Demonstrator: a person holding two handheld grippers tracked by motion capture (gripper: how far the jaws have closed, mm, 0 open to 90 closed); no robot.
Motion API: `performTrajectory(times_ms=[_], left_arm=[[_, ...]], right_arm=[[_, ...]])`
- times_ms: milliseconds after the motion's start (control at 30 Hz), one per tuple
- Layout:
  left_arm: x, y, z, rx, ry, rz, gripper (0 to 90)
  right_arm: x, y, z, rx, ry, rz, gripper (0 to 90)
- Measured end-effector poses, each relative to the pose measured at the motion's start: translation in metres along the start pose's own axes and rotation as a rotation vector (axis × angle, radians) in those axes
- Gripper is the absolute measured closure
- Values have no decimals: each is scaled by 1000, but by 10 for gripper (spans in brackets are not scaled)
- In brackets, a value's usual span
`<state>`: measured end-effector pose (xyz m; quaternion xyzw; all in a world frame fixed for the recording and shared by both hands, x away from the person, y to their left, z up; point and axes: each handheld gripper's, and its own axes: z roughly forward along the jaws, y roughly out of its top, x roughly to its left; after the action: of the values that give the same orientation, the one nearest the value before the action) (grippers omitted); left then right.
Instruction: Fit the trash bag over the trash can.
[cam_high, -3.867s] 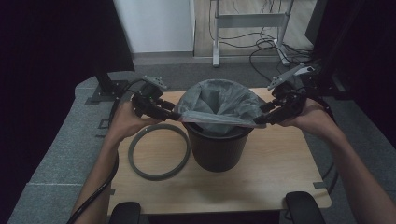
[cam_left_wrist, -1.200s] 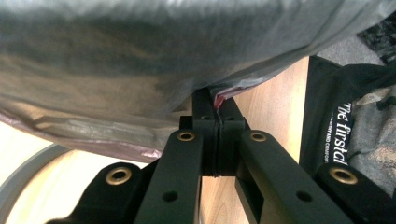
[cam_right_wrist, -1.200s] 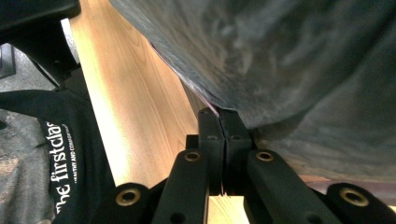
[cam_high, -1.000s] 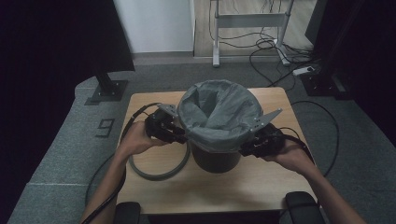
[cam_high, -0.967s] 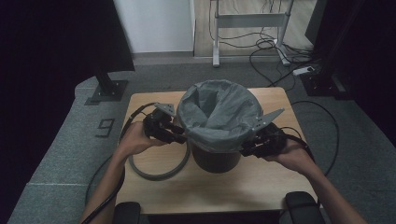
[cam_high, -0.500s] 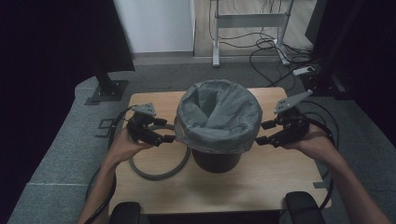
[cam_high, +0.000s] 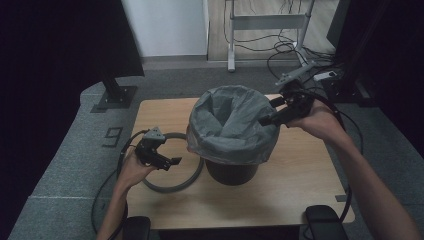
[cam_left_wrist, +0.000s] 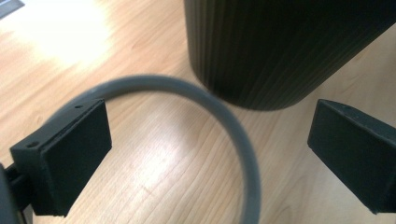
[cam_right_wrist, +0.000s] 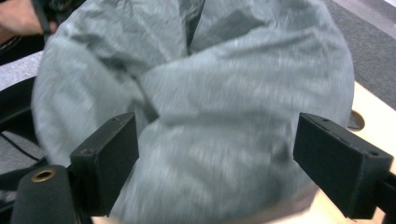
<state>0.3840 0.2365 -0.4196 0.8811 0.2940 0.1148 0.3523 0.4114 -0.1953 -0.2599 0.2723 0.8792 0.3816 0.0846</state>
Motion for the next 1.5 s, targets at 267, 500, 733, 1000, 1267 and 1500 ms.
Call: performTrajectory(times_ms=[267,500,733,1000,1267,1500], left_arm=[[9,-47,27,-24,85,-97,0],[12,-79,38,-52,143,-170,0],[14,-99,50,-9,199,-178,0],[15,-107,59,29,194,-176,0],[21,-116,63,41,189,-197,0],[21,-116,65,48,181,-201,0]], right_arm=[[0,36,35,21,-32,-33,135],[0,57,75,97,-52,-37,148],[-10,59,120,172,-115,2,136],[-12,43,172,300,-207,-30,84],[-11,43,175,336,-175,-38,129],[-1,59,128,209,-65,-46,139]])
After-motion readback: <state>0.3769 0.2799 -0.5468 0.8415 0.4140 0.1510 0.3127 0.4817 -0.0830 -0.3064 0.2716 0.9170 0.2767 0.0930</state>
